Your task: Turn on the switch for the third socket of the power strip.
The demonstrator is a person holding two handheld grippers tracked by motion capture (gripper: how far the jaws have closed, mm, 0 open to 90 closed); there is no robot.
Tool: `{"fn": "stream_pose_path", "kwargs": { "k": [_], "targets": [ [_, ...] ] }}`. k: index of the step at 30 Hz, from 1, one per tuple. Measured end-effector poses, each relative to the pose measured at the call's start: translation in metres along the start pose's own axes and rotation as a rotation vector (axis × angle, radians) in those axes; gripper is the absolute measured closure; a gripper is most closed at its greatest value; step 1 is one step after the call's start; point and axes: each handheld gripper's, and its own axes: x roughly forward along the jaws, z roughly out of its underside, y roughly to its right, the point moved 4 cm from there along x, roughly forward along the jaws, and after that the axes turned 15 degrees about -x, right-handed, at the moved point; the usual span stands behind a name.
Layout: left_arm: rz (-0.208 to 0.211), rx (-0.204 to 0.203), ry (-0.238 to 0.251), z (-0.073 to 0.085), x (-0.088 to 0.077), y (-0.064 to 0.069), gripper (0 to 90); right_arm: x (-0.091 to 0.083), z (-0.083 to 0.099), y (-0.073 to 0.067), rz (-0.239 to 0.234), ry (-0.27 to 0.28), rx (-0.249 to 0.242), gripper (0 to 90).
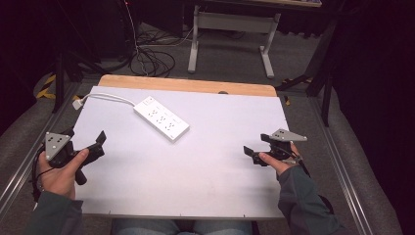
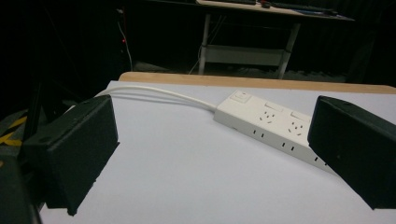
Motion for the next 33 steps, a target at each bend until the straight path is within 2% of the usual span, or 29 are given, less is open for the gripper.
{"fn": "stream_pose_path", "kwargs": {
  "k": [11,20,29,33],
  "targets": [
    [-0.001,-0.001,0.000,-0.0002,-0.0006,-0.0007,2.3,0.0008,0.0000,-0.0002,-0.002,-0.002,0.000,11.0],
    [-0.022,-0.002,0.012,-0.0017,-0.0006,-0.0022,4.3,0.0010,0.0001,0.0000,-0.002,-0.003,-0.001,11.0],
    [-0.031,-0.020,0.016,-0.0028,0.0000,-0.0033,12.9,0.0004,0.0007,-0.0004,-0.001,-0.008,-0.006,11.0],
    [-0.031,-0.010,0.016,-0.0032,-0.0001,-0.0034,15.2,0.0003,0.0008,-0.0003,-0.001,-0.008,-0.006,11.0]
  ]
}}
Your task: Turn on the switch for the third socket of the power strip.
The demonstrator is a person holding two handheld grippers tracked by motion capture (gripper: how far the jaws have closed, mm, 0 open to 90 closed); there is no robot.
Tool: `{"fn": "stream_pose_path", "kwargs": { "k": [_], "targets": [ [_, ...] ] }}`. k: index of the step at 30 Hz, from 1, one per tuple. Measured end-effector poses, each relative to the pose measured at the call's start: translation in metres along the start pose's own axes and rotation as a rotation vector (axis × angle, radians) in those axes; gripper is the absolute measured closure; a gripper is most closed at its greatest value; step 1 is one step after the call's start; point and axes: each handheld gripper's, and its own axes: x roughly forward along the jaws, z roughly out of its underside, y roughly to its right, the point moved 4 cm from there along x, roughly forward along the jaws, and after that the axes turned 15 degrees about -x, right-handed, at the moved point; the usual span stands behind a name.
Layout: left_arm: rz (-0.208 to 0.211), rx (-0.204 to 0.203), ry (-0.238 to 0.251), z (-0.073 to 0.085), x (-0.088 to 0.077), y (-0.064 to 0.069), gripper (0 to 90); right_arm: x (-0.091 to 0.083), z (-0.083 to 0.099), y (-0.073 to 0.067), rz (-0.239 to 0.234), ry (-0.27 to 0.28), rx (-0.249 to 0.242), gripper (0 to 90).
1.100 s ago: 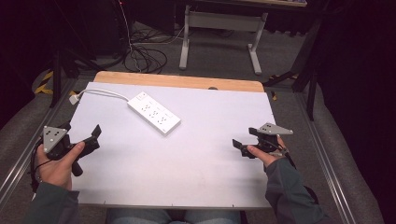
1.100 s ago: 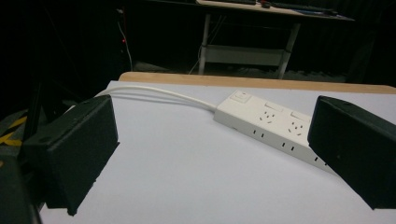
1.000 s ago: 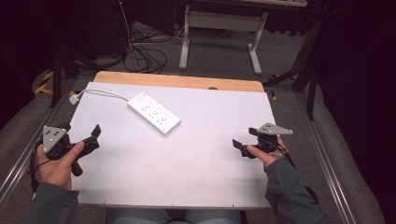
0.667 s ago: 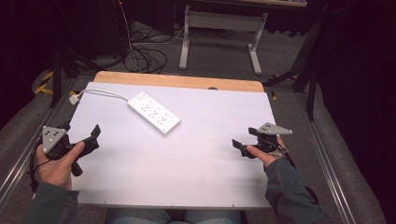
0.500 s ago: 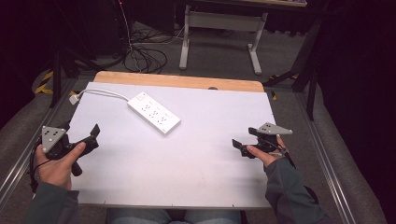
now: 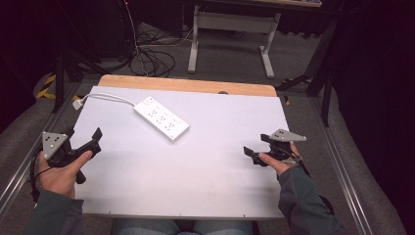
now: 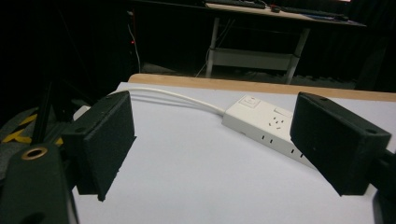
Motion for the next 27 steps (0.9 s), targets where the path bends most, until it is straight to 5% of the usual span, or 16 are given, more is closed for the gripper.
{"fn": "stream_pose_path", "kwargs": {
  "k": [19,27],
  "targets": [
    [0.005,-0.002,-0.027,0.0012,0.0018,-0.0006,32.7,-0.0002,0.0002,-0.0010,-0.002,-0.003,-0.008,11.0],
    [0.013,-0.012,-0.017,0.0004,0.0016,-0.0029,50.9,-0.0003,0.0003,-0.0013,-0.002,-0.004,-0.007,11.0]
  ]
}}
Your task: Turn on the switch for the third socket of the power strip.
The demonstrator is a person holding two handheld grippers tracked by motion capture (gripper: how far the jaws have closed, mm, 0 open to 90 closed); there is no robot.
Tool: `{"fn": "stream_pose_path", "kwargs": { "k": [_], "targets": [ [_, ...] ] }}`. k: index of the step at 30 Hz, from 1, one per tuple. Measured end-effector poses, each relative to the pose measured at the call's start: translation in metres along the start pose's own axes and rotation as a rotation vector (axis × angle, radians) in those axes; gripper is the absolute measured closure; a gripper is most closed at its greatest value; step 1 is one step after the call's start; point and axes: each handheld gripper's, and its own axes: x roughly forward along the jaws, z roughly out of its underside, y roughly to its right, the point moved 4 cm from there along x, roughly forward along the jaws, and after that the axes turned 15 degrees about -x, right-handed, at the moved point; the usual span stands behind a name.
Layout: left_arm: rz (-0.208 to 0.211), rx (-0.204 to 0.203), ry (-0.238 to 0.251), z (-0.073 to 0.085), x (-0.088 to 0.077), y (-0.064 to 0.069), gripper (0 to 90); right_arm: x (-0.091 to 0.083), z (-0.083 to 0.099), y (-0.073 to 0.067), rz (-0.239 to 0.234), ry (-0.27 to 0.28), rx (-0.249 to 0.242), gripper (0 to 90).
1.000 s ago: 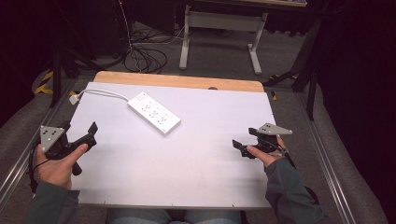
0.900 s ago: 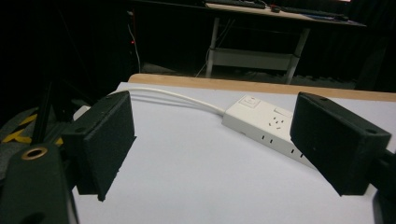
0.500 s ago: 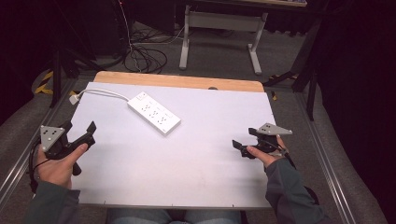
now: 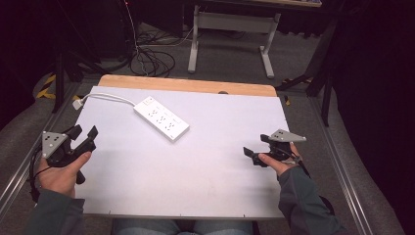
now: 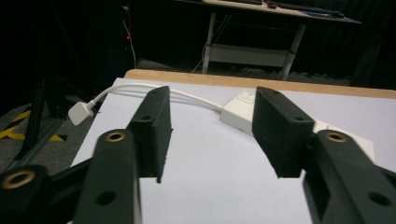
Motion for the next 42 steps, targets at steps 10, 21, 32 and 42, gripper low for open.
{"fn": "stream_pose_path", "kwargs": {
  "k": [10,21,32,42],
  "targets": [
    [0.043,-0.051,0.006,-0.0004,0.0004,-0.0033,74.8,-0.0004,-0.0001,-0.0004,-0.002,0.001,-0.002,11.0],
    [0.055,-0.060,0.008,-0.0015,0.0004,-0.0054,89.9,-0.0009,-0.0001,-0.0001,0.003,0.001,-0.004,11.0],
    [0.051,-0.039,0.000,-0.0032,0.0009,-0.0067,89.9,0.0003,-0.0002,-0.0002,0.000,0.000,-0.006,11.0],
    [0.064,-0.011,-0.002,-0.0050,0.0046,-0.0017,90.0,-0.0007,0.0004,0.0010,0.007,-0.004,0.004,11.0]
  ]
}}
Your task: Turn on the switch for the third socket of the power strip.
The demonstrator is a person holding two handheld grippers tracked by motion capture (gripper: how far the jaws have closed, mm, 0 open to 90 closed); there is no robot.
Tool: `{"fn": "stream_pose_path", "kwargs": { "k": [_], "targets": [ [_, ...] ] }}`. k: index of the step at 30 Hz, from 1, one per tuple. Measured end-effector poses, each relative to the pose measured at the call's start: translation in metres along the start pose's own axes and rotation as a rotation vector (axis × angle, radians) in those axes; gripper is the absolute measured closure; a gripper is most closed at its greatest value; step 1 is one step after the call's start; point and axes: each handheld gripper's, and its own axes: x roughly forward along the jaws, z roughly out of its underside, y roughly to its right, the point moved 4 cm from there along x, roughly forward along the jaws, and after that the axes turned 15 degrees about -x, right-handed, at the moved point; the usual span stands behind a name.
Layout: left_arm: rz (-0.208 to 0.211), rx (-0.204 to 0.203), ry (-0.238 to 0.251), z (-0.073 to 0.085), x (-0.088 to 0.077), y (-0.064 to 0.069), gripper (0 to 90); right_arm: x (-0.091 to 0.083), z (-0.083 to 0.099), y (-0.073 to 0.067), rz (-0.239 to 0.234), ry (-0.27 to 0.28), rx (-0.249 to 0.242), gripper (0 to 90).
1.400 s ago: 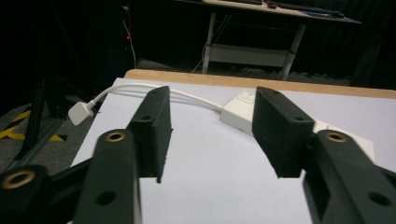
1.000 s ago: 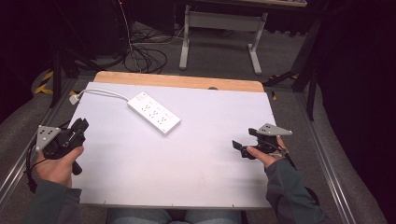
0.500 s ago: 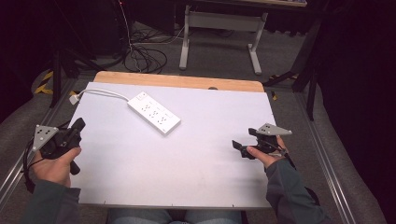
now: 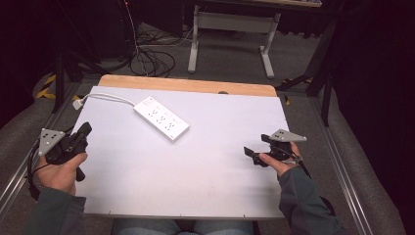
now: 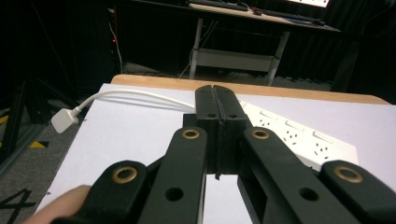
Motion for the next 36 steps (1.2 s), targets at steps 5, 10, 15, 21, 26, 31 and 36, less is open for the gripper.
{"fn": "stream_pose_path", "kwargs": {
  "k": [5,10,15,21,26,31,36],
  "targets": [
    [0.005,0.012,-0.003,0.000,0.003,0.003,89.9,-0.001,0.000,0.000,0.002,0.000,0.002,11.0],
    [0.019,0.043,-0.019,0.001,0.008,0.012,89.9,-0.001,0.000,0.001,-0.001,0.002,0.002,11.0],
    [0.026,0.051,-0.026,0.002,0.015,0.017,89.9,-0.001,0.000,0.001,0.002,0.002,0.001,11.0],
    [0.028,0.063,-0.031,0.002,0.020,0.023,89.9,-0.001,0.001,0.001,0.003,0.001,-0.001,11.0],
    [0.029,0.073,-0.047,0.003,0.026,0.026,89.9,-0.001,0.000,0.001,0.004,0.002,0.001,11.0],
    [0.040,0.089,-0.056,0.003,0.031,0.032,89.9,-0.001,0.000,0.001,0.009,0.004,-0.001,11.0],
    [0.050,0.096,-0.063,0.004,0.036,0.036,90.0,-0.001,0.001,0.001,0.010,0.003,-0.002,11.0]
  ]
}}
